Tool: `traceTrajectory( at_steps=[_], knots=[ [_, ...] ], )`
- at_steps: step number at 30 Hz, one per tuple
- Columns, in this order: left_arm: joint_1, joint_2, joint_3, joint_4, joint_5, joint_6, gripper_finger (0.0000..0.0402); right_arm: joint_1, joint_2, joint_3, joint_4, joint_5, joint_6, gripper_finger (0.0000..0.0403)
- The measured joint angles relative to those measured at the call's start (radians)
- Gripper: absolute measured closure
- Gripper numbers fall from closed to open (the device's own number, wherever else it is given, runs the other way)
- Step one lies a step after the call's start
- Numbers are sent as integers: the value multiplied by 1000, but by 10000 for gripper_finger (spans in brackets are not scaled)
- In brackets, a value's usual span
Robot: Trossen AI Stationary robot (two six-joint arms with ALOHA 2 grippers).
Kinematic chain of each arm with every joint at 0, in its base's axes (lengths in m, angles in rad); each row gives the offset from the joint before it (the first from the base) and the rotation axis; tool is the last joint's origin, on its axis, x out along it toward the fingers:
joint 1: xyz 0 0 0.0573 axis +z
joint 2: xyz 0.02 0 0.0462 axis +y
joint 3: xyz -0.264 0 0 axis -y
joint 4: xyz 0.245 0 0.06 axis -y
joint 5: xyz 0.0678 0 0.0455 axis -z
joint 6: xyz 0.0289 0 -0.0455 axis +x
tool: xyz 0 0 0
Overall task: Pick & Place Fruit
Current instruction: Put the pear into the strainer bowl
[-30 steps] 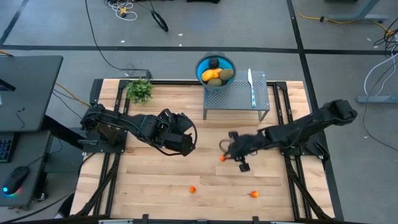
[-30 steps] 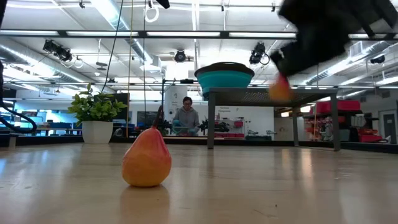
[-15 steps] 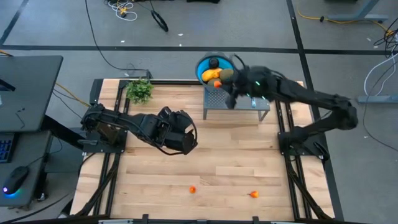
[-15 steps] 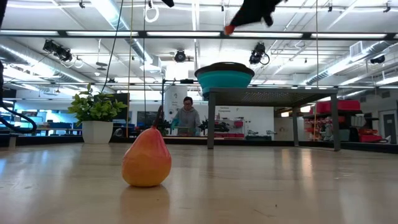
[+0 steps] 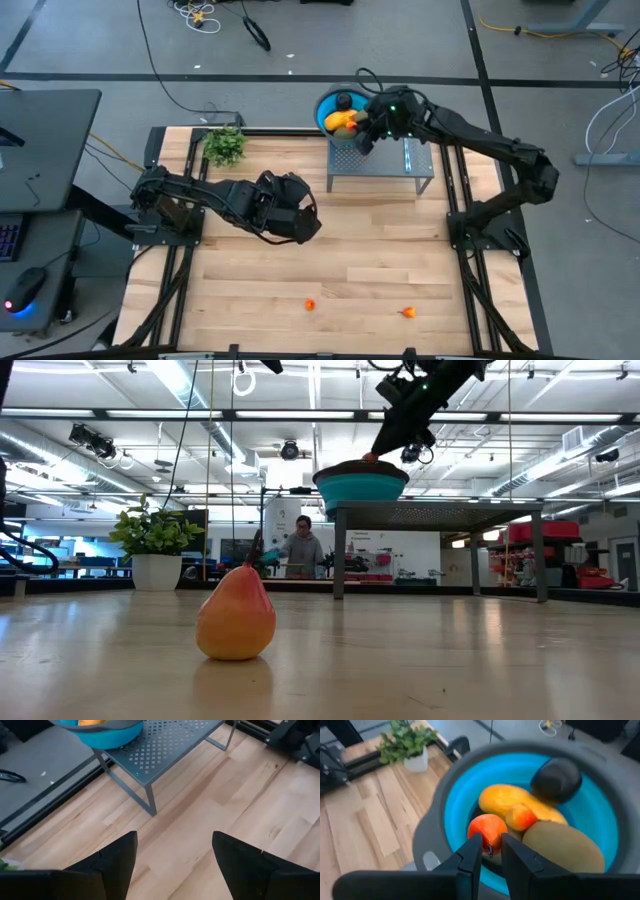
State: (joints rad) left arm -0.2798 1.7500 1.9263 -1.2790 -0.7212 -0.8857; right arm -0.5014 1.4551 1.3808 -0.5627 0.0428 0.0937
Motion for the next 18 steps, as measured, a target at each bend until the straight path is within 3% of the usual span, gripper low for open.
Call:
traceTrajectory(
  at_steps=[9,18],
  knots=[
    [0,0,0,47,0,12,136,-2,53,0,9,-46,-3,320],
    [0,0,0,70,2,75,136,-4,51,0,14,-46,-4,263]
  ],
)
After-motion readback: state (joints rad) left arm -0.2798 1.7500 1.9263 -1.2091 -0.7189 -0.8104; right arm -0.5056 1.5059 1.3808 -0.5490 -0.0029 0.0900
